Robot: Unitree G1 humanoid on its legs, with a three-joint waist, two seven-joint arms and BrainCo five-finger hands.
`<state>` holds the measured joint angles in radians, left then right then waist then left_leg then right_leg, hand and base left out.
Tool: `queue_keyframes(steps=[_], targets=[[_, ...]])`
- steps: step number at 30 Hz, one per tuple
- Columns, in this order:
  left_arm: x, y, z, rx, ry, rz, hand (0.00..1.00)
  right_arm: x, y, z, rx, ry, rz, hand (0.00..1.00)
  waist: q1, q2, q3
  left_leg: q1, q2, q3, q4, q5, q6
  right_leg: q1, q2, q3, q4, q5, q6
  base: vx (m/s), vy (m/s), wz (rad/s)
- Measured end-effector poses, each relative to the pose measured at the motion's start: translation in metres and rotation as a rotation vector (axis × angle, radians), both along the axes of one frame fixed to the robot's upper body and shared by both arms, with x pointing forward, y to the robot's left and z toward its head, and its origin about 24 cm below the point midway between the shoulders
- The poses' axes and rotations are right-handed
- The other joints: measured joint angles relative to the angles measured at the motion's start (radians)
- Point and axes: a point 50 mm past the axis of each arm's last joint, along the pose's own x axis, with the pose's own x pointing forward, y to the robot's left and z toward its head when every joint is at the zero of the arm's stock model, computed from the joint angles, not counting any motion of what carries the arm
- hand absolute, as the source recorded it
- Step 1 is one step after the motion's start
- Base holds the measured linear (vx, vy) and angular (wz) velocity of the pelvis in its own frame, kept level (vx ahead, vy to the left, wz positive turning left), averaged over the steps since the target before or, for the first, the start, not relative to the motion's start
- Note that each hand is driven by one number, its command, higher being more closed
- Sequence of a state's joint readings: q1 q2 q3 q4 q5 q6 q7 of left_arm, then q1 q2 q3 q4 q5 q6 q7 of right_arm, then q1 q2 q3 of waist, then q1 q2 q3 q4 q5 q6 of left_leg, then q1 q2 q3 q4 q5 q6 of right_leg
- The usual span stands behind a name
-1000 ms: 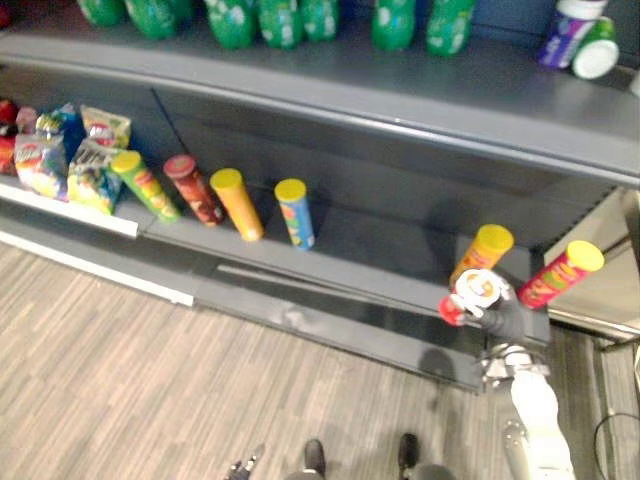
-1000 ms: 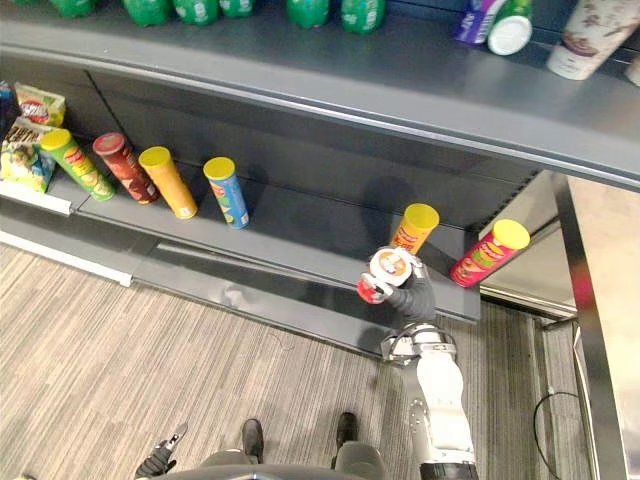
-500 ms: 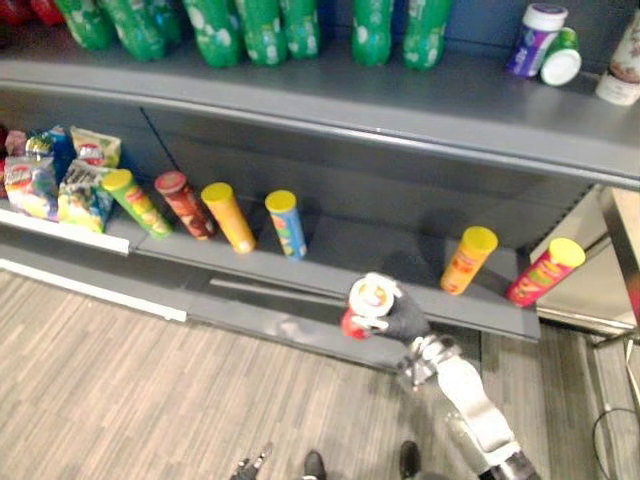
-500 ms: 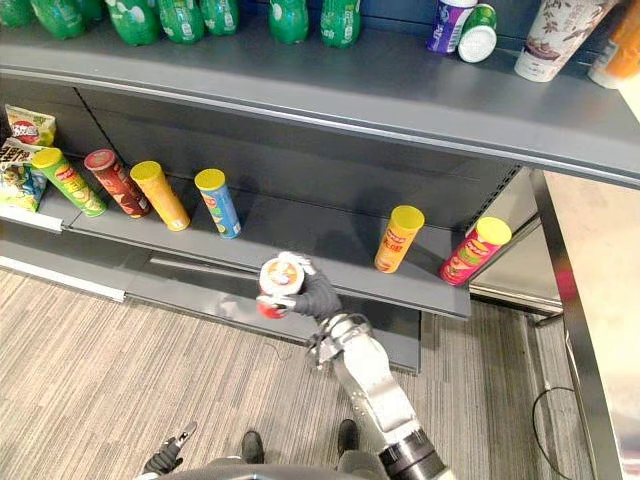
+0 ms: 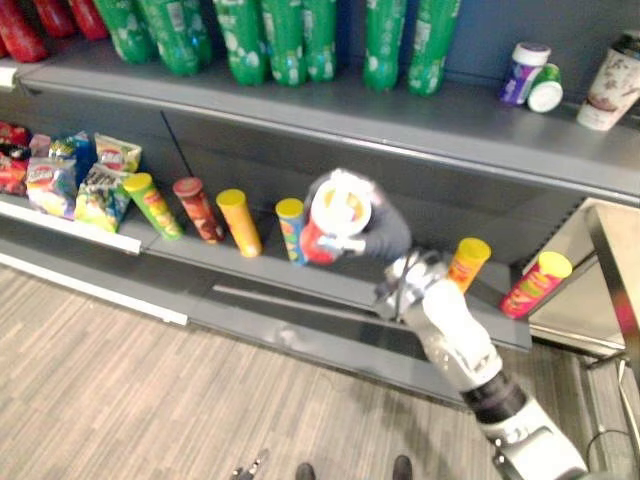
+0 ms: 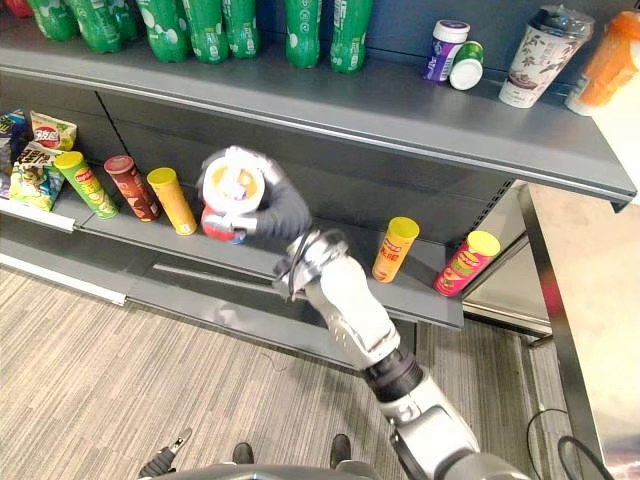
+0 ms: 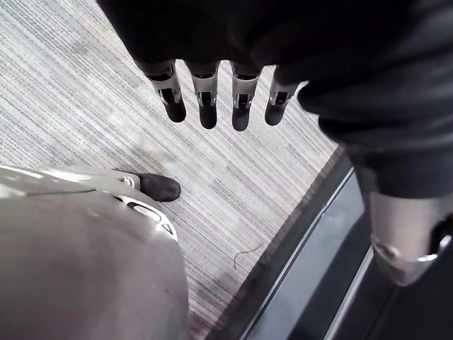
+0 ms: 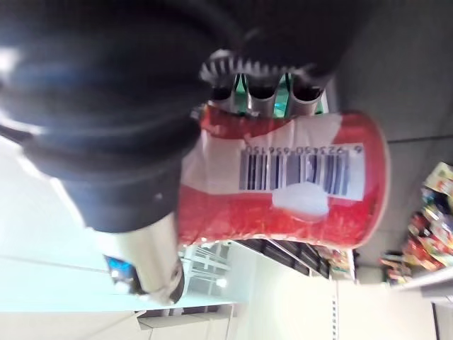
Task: Put the gum and the chips on the shelf.
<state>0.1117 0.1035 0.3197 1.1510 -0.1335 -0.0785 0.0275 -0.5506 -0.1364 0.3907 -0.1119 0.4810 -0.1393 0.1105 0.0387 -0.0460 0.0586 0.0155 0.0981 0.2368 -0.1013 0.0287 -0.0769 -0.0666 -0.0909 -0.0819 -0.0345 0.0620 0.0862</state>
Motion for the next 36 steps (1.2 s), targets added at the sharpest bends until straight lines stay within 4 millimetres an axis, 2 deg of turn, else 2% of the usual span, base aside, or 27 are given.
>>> queue_keyframes(steps=[2, 4, 12, 16, 18, 25, 36], targets=[[0.000, 0.000, 0.000, 0.001, 0.002, -0.001, 0.00, 0.013, -0.019, 0.022, 0.030, -0.053, -0.103, 1.00, 0.001, 0.000, 0.000, 0.001, 0.000, 0.005, 0.000, 0.004, -0.002, -0.002, 0.001, 0.005, -0.001, 0.001, 0.000, -0.06, -0.015, -0.05], [-0.001, 0.000, 0.000, 0.002, 0.005, -0.002, 0.00, 0.021, -0.031, 0.034, 0.043, -0.075, -0.168, 1.00, 0.001, 0.000, 0.000, 0.004, 0.002, 0.012, 0.000, 0.006, -0.002, -0.001, 0.003, 0.009, -0.001, 0.002, 0.000, -0.03, -0.009, -0.08], [0.000, 0.001, 0.001, 0.013, 0.009, -0.050, 0.00, 0.064, -0.099, 0.105, 0.066, -0.173, -0.587, 1.00, 0.002, -0.001, -0.001, 0.005, 0.008, 0.032, -0.001, 0.018, 0.000, -0.001, 0.013, 0.022, -0.027, 0.027, -0.008, 0.00, -0.013, -0.08], [0.002, 0.001, 0.001, 0.012, 0.003, -0.072, 0.00, 0.081, -0.120, 0.122, 0.041, -0.147, -0.712, 1.00, 0.003, -0.001, -0.001, 0.007, 0.017, 0.039, -0.001, 0.018, -0.002, 0.000, 0.024, 0.032, -0.036, 0.038, -0.009, 0.01, -0.019, -0.09], [0.002, 0.001, 0.001, 0.009, 0.000, -0.073, 0.00, 0.085, -0.124, 0.120, 0.020, -0.122, -0.735, 1.00, 0.001, -0.001, -0.001, 0.008, 0.021, 0.039, -0.001, 0.019, -0.004, -0.001, 0.028, 0.033, -0.037, 0.039, -0.009, 0.00, -0.024, -0.04], [0.006, 0.000, 0.002, -0.003, -0.011, -0.100, 0.00, 0.111, -0.138, 0.090, -0.076, 0.076, -0.771, 1.00, 0.002, 0.000, 0.001, 0.004, 0.032, 0.048, -0.002, 0.024, -0.013, -0.001, 0.039, 0.035, -0.053, 0.040, -0.011, -0.01, -0.012, -0.02], [0.010, 0.000, 0.002, -0.003, -0.023, -0.107, 0.00, 0.123, -0.161, 0.067, -0.097, 0.223, -0.827, 1.00, 0.003, -0.009, 0.014, 0.004, 0.035, 0.051, -0.001, 0.019, -0.021, 0.000, 0.042, 0.036, -0.063, 0.043, -0.015, 0.01, -0.001, -0.01]])
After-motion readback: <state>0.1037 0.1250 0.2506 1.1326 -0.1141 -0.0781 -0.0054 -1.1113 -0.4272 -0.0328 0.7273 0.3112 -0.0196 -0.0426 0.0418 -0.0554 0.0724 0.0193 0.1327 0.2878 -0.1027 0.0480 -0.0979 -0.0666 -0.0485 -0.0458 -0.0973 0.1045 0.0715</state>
